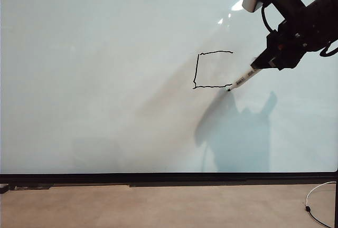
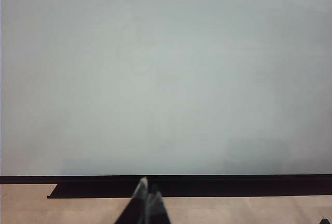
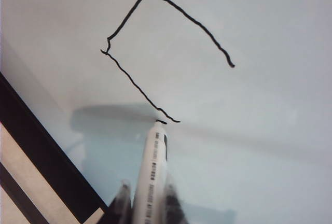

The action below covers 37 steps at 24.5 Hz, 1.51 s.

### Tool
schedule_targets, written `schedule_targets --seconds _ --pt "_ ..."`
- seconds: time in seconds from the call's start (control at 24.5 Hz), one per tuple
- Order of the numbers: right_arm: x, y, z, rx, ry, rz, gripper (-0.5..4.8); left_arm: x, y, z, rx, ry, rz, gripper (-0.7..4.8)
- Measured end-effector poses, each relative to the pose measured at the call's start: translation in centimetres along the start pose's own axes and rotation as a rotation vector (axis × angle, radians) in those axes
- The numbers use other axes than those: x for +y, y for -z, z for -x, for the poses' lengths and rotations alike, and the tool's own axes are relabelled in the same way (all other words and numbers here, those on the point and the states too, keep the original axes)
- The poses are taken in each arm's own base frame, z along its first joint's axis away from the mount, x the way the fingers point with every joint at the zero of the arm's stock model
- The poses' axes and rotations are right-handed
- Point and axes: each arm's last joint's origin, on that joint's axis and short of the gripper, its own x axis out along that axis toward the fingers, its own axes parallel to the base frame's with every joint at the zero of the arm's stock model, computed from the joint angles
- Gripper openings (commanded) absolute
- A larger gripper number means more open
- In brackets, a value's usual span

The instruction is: Pick up the pen on the shelf to the right of the whiteboard and draw a rectangle.

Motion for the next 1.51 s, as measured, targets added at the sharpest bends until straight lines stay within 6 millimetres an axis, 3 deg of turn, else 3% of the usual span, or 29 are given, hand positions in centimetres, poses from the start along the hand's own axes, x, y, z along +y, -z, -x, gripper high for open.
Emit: schedule_targets --seconds 1.51 --pt "-1.3 -2.3 2.6 -0.103 0.103 0.03 -0.05 0.0 0.0 0.0 0.0 0.0 0.0 -0.04"
